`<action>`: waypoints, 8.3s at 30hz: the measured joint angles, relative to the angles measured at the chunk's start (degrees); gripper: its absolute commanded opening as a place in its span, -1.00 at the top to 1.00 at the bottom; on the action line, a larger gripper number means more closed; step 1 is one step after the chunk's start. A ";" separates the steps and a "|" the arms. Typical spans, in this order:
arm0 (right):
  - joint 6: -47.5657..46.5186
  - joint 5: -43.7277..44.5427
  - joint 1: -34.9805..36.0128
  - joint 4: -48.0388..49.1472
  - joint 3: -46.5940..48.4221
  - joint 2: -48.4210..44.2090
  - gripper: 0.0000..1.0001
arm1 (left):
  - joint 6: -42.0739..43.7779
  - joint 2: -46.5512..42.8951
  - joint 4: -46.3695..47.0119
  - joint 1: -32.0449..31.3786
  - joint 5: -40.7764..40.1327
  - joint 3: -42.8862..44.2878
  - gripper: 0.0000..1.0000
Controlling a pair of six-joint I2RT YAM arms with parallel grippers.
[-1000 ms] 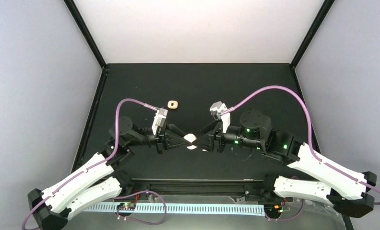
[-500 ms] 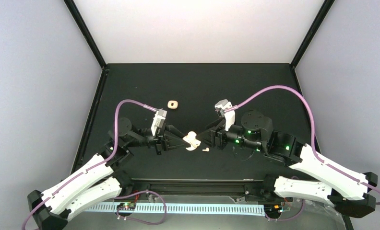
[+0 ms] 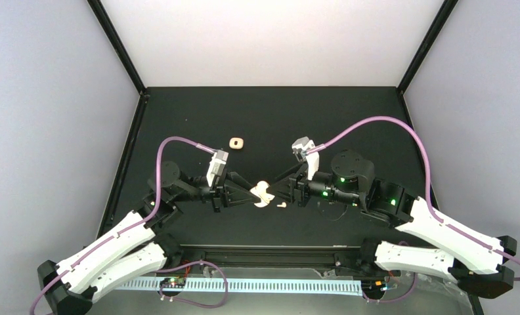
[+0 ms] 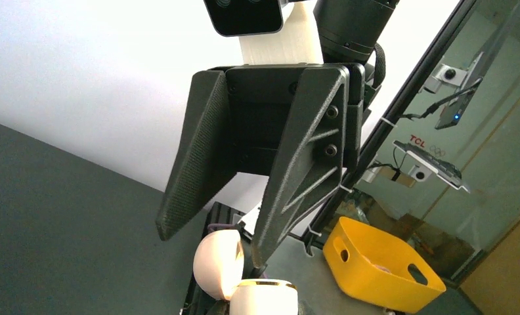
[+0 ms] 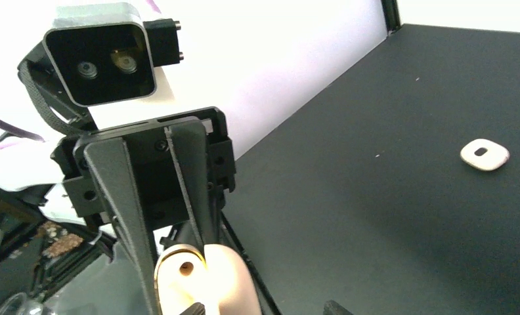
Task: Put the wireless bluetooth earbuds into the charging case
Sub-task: Open the charging case.
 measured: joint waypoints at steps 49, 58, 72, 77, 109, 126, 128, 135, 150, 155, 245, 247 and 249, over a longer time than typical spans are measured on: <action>-0.04 -3.91 -0.15 1.11 0.04 0.92 0.98 | -1.99 0.87 3.87 0.00 0.87 0.02 -0.24; -3.93 -3.02 -0.15 -3.72 3.10 0.92 0.98 | 0.11 0.74 2.10 0.00 -0.24 -0.13 -0.97; -24.41 1.29 0.15 -20.90 12.02 2.93 0.98 | 13.90 1.22 -4.74 0.00 0.81 0.66 -0.98; -30.36 5.66 1.40 -24.06 12.02 2.91 0.98 | 20.24 5.03 -7.78 0.00 3.08 3.98 -0.97; -39.54 18.01 8.15 -24.33 11.23 4.35 0.98 | 19.02 21.59 -1.79 -1.81 11.17 10.80 -0.65; -39.56 19.02 8.15 -24.35 11.23 4.17 0.98 | 16.90 25.31 -3.43 -2.67 9.81 12.68 0.13; -39.56 19.06 8.15 -24.35 11.26 4.17 0.98 | 16.65 25.31 -3.34 -2.73 9.86 12.70 0.23; -39.54 19.37 8.13 -24.41 11.28 4.09 0.98 | 16.22 25.31 -3.17 -2.95 10.05 12.72 0.30; -39.34 18.88 8.07 -24.87 12.02 3.48 0.98 | 12.76 26.08 -0.50 -2.99 11.26 12.81 0.47; -39.19 19.26 7.87 -25.03 12.02 3.43 0.98 | 12.04 26.08 0.17 -3.08 11.87 12.85 0.93; -23.69 15.56 8.26 -18.71 16.92 5.18 -0.13 | 26.82 5.33 10.51 -6.69 -4.52 -1.77 0.97; -23.54 15.13 8.26 -17.99 16.28 4.39 -0.17 | 26.84 4.72 9.99 -6.71 -4.94 -2.25 0.97; -23.19 14.78 8.26 -17.16 14.80 2.29 -0.20 | 26.88 3.67 9.60 -6.71 -5.77 -3.06 0.97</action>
